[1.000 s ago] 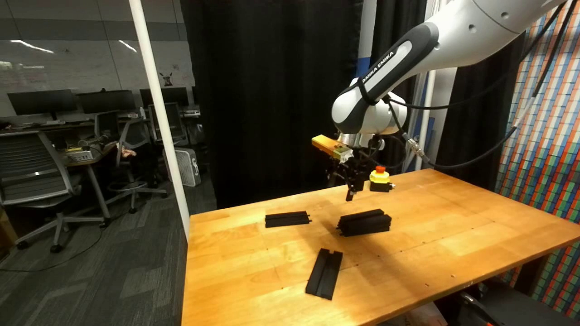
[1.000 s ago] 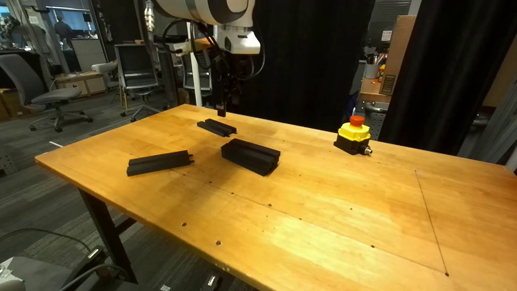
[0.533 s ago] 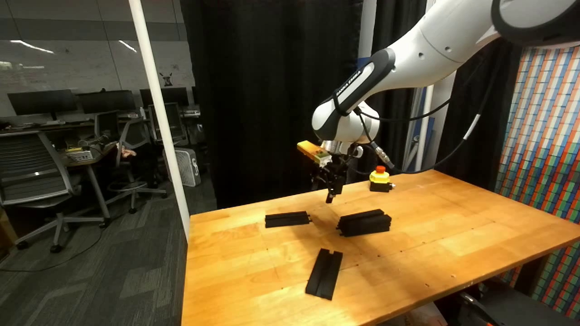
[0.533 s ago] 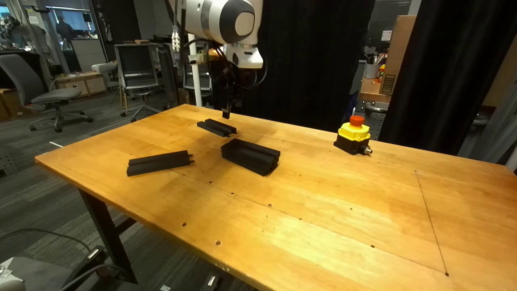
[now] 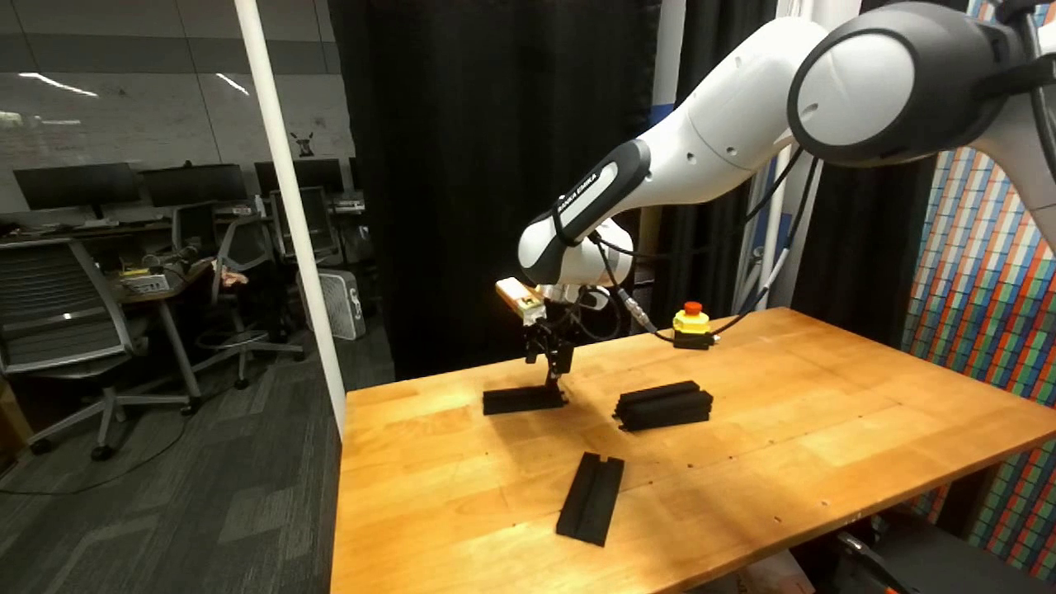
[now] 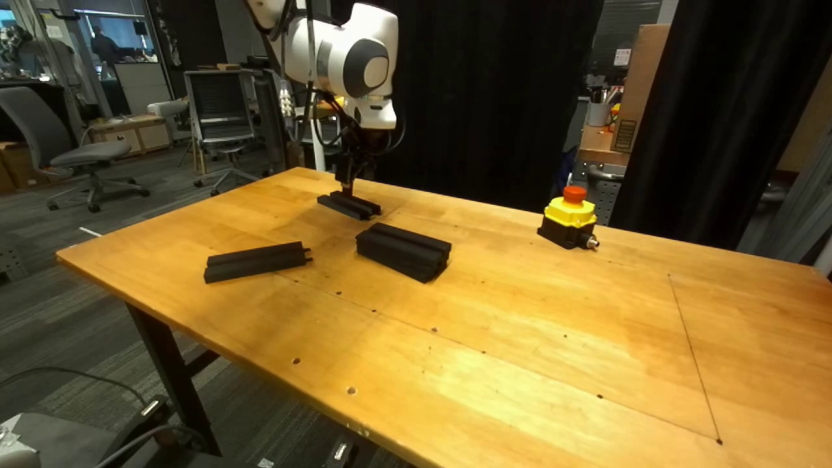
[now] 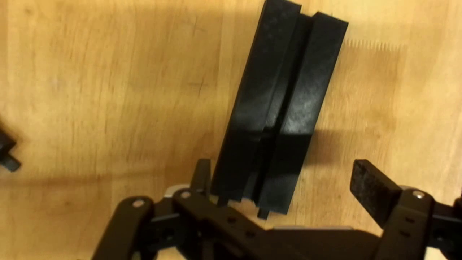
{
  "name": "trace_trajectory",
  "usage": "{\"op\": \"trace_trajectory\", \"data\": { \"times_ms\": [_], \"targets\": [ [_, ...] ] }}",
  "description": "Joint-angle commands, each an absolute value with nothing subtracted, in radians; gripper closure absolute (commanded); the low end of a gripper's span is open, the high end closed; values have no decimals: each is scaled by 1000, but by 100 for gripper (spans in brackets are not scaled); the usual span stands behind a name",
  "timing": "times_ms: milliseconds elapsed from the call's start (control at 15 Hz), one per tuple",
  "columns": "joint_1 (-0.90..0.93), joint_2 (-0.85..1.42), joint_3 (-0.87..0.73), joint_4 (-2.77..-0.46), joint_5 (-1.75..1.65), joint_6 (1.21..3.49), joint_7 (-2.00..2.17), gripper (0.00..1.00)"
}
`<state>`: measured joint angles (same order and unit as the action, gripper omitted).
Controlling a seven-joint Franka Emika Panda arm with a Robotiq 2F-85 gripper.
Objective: Stack up the black objects.
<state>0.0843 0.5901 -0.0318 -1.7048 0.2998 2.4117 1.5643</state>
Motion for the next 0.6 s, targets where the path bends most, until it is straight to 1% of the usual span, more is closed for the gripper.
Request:
{"op": "trace_trajectory", "data": {
  "times_ms": [0,533],
  "targets": [
    [125,687,-33,-1554,287,2347,1674,0],
    [198,807,-37,-1395,267,2296,1877,0]
  ]
}}
